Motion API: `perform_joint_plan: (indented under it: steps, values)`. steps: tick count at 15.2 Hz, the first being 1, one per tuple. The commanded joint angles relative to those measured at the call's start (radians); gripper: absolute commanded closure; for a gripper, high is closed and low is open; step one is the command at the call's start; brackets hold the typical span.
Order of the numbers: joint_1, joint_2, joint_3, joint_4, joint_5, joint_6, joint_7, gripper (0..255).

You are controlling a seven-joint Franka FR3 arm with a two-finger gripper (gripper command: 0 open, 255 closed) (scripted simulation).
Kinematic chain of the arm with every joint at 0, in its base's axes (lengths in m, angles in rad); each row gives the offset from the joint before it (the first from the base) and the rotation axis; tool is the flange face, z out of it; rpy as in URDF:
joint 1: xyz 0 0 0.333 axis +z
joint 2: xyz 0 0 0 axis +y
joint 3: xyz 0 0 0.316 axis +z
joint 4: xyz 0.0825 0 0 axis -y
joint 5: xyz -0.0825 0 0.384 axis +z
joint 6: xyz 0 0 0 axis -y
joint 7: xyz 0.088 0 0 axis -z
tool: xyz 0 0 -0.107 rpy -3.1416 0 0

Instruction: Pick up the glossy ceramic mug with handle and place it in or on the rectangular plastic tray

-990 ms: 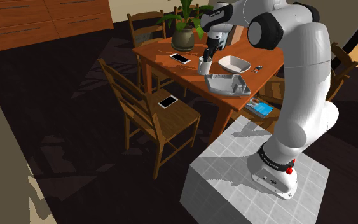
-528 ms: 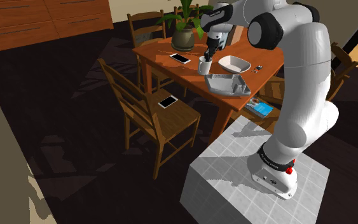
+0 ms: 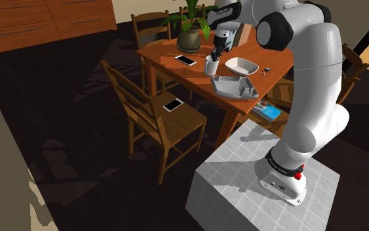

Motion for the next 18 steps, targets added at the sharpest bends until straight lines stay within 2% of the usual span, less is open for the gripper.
perform_joint_plan:
  steps: [1,18]
  values:
    - [0.001,-0.010,-0.002,0.011,-0.004,-0.020,0.004,255]
    - [-0.011,-0.045,-0.012,0.187,-0.022,-0.228,0.027,255]
